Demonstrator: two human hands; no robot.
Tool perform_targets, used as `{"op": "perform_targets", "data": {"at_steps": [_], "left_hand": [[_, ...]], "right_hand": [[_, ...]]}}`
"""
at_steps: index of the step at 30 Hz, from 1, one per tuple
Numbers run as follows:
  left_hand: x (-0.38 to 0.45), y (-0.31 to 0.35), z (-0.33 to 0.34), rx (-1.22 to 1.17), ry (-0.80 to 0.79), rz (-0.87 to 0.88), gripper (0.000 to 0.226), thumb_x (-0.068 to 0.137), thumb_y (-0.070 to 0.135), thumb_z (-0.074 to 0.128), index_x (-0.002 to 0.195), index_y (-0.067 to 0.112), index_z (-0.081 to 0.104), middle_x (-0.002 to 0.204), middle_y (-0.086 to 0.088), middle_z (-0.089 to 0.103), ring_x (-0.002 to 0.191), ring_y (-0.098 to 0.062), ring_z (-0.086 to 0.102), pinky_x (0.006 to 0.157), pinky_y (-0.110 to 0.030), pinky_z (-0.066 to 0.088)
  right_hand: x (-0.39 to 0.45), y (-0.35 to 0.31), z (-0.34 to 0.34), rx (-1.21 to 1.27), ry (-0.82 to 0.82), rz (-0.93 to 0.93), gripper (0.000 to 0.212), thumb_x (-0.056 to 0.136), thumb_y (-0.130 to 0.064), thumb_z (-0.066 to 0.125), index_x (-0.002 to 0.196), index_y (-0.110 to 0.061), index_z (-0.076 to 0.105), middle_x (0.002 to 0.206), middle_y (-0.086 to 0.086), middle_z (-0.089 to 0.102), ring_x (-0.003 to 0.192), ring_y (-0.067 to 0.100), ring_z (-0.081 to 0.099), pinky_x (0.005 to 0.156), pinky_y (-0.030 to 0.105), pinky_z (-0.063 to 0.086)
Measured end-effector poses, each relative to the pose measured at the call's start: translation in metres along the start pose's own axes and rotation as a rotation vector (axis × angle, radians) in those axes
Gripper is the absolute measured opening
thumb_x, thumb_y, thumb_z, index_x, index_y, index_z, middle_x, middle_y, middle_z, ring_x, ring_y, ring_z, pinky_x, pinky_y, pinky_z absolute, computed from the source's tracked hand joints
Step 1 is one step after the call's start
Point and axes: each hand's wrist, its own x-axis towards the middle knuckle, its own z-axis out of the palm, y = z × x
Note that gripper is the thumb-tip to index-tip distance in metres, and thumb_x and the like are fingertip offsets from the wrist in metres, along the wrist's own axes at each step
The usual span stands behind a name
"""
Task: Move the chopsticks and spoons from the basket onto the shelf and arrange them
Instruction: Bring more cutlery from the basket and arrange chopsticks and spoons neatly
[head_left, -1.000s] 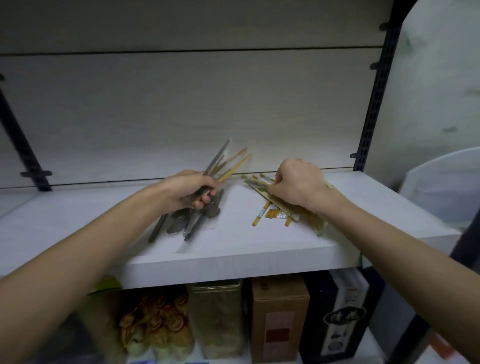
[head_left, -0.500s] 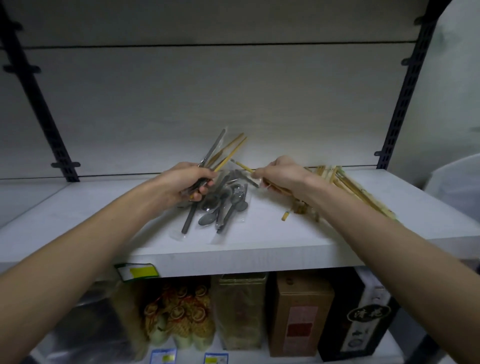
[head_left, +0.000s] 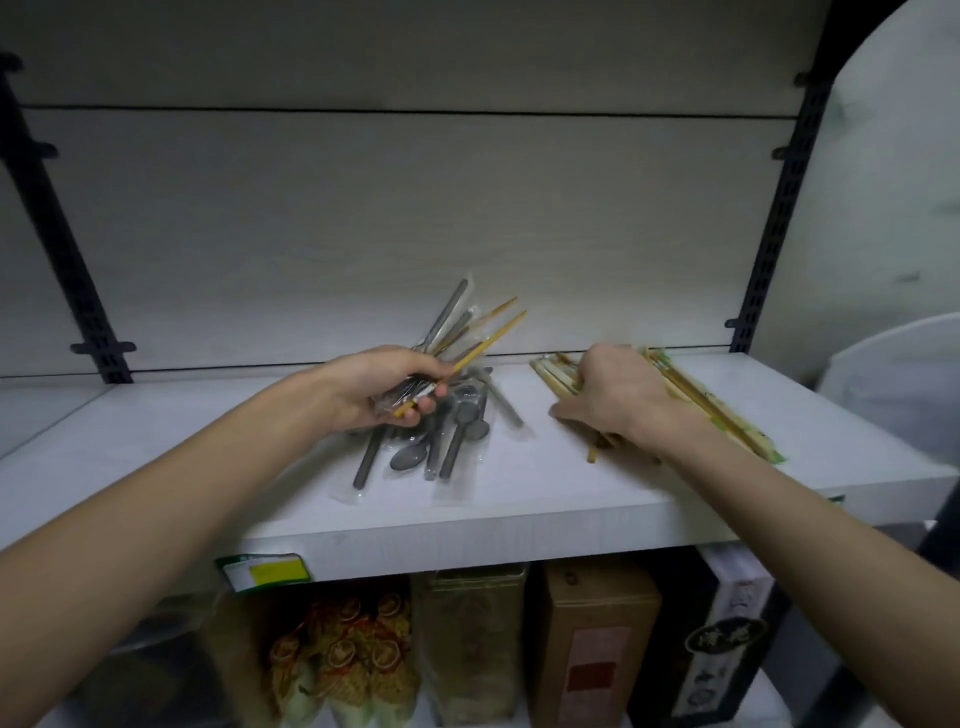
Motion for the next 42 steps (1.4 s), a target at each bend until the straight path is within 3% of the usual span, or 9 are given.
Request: {"op": "perform_targets", "data": {"at_steps": [6, 9, 14, 19, 25, 31, 36, 39, 42], "left_hand": [[0.005, 0.007, 0.014, 0.104, -0.111, -0.014, 0.005, 0.099, 0.013, 0.055, 0.102, 0.01, 0.056, 0.07, 0.0, 0.052, 0.047, -0.006, 0.04, 0.034, -0.015, 0.028], [0.005, 0.011, 0.017, 0.2, -0.16, -0.017, 0.008, 0.1, 0.012, 0.054, 0.092, 0.011, 0.056, 0.072, -0.001, 0.05, 0.048, -0.007, 0.039, 0.035, -0.015, 0.027], [0.007, 0.01, 0.016, 0.291, -0.155, 0.003, 0.008, 0.098, 0.013, 0.058, 0.09, 0.011, 0.057, 0.07, 0.0, 0.05, 0.049, -0.008, 0.037, 0.037, -0.016, 0.025], [0.004, 0.01, 0.002, 0.356, -0.11, 0.026, 0.008, 0.094, 0.018, 0.068, 0.09, 0.013, 0.064, 0.068, 0.001, 0.052, 0.051, -0.009, 0.036, 0.038, -0.017, 0.025], [0.014, 0.009, -0.004, 0.287, 0.048, 0.043, 0.017, 0.092, 0.021, 0.072, 0.081, 0.012, 0.062, 0.064, 0.002, 0.051, 0.048, -0.008, 0.038, 0.034, -0.016, 0.027], [0.026, 0.014, 0.018, 0.331, -0.027, 0.036, 0.014, 0.092, 0.02, 0.07, 0.096, 0.007, 0.067, 0.073, -0.002, 0.061, 0.05, -0.008, 0.045, 0.033, -0.016, 0.032], [0.028, 0.024, 0.046, 0.235, -0.076, 0.074, 0.015, 0.096, 0.014, 0.064, 0.102, 0.001, 0.065, 0.078, -0.006, 0.069, 0.049, -0.009, 0.049, 0.031, -0.016, 0.03], [0.028, 0.028, 0.057, 0.151, -0.124, 0.052, 0.012, 0.098, 0.014, 0.059, 0.102, 0.006, 0.066, 0.089, -0.011, 0.075, 0.05, -0.009, 0.057, 0.032, -0.016, 0.035], [0.037, 0.026, 0.056, 0.098, -0.046, 0.023, 0.01, 0.098, 0.015, 0.061, 0.099, 0.007, 0.067, 0.098, -0.013, 0.076, 0.058, -0.012, 0.071, 0.037, -0.017, 0.047]], "right_hand": [[0.003, 0.003, 0.0, -0.024, 0.329, -0.178, 0.05, 0.087, -0.049, 0.063, 0.124, -0.016, 0.057, 0.117, 0.009, 0.062, 0.1, 0.035, 0.063, 0.07, 0.037, 0.045], [0.013, 0.0, -0.001, -0.04, 0.285, -0.331, 0.061, 0.089, -0.045, 0.063, 0.142, -0.021, 0.046, 0.144, 0.008, 0.045, 0.127, 0.032, 0.048, 0.095, 0.044, 0.046], [0.026, 0.008, -0.006, -0.232, 0.22, -0.424, 0.026, 0.097, -0.039, 0.049, 0.104, -0.02, 0.066, 0.11, 0.003, 0.066, 0.112, 0.03, 0.055, 0.101, 0.042, 0.033], [0.022, 0.034, -0.019, -0.409, 0.202, -0.505, 0.027, 0.104, -0.031, 0.04, 0.104, -0.017, 0.063, 0.103, 0.005, 0.066, 0.1, 0.03, 0.059, 0.083, 0.039, 0.041], [0.007, 0.076, -0.027, -0.36, 0.132, -0.339, 0.038, 0.108, -0.04, 0.022, 0.086, -0.018, 0.044, 0.067, -0.002, 0.049, 0.055, 0.016, 0.041, 0.06, 0.035, 0.034], [-0.005, 0.086, -0.021, -0.041, 0.359, -0.283, 0.036, 0.107, -0.039, 0.029, 0.084, -0.019, 0.048, 0.065, -0.004, 0.051, 0.058, 0.021, 0.051, 0.056, 0.034, 0.036], [-0.006, 0.072, -0.011, 0.084, 0.322, -0.413, 0.048, 0.105, -0.046, 0.027, 0.114, -0.023, 0.068, 0.118, -0.002, 0.064, 0.108, 0.022, 0.058, 0.091, 0.042, 0.047], [-0.008, 0.077, -0.006, -0.063, 0.244, -0.405, 0.042, 0.107, -0.043, 0.025, 0.092, -0.023, 0.059, 0.092, -0.005, 0.06, 0.095, 0.023, 0.058, 0.099, 0.044, 0.04], [-0.013, 0.092, -0.011, -0.021, 0.211, -0.366, 0.037, 0.108, -0.038, 0.025, 0.085, -0.021, 0.048, 0.082, -0.002, 0.054, 0.075, 0.022, 0.053, 0.082, 0.043, 0.045]]}}
